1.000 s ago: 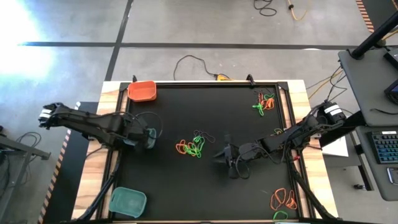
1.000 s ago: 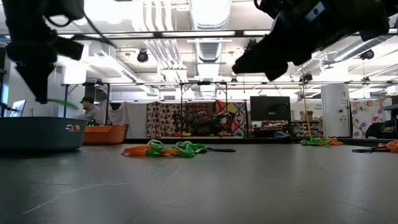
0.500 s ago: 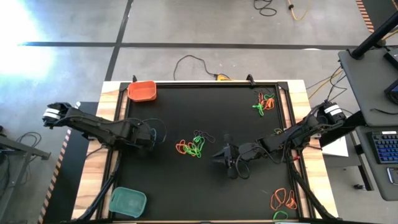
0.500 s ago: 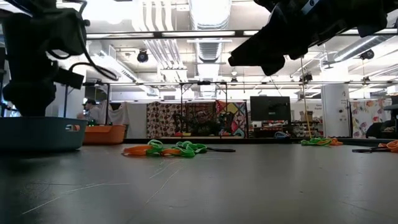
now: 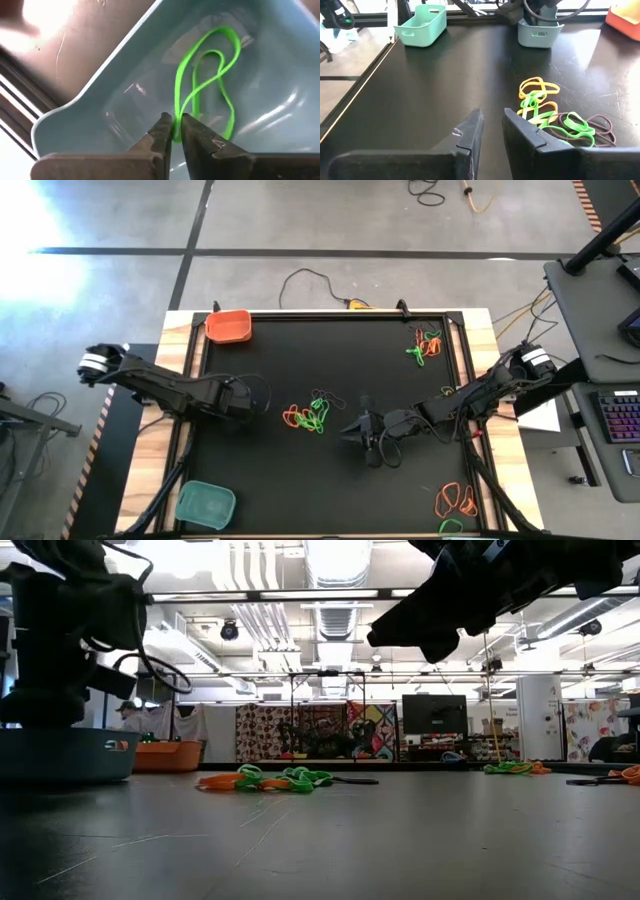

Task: Sort rubber bands into baskets
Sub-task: Put the green rubber band into the blue bin

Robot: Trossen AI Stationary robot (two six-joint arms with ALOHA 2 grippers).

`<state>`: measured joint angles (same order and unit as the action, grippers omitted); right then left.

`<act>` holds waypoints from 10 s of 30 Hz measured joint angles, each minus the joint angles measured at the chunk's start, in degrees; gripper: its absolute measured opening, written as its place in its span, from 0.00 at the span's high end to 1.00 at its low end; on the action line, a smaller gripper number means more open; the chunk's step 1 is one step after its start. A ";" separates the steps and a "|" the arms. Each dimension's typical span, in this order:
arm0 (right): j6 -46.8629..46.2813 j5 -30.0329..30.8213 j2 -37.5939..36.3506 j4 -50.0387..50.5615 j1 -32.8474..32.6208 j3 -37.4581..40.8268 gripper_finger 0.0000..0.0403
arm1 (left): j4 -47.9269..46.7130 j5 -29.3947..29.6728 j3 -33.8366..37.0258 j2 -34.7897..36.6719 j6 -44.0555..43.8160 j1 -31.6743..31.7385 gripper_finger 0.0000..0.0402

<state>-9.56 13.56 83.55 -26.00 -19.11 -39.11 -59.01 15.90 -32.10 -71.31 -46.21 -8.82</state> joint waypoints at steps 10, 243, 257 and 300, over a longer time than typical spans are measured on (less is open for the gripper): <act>0.06 0.00 0.00 -0.01 0.00 0.00 0.82 | -4.61 0.08 -5.39 0.84 0.05 0.00 0.75; 0.50 -13.56 21.01 48.06 0.27 -30.82 0.48 | 83.87 0.91 -18.33 -43.34 24.02 -15.89 0.67; -0.24 -13.42 20.81 48.02 0.26 -30.82 0.48 | 76.88 -3.33 -17.54 -35.51 23.10 -16.65 0.69; 2.76 -13.42 21.20 41.99 0.39 -30.99 0.48 | 15.32 22.54 -17.33 -7.49 8.67 -19.11 1.00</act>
<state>-6.80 0.14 104.75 15.99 -18.72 -70.10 -43.69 38.44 -49.43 -78.79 -37.53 -27.93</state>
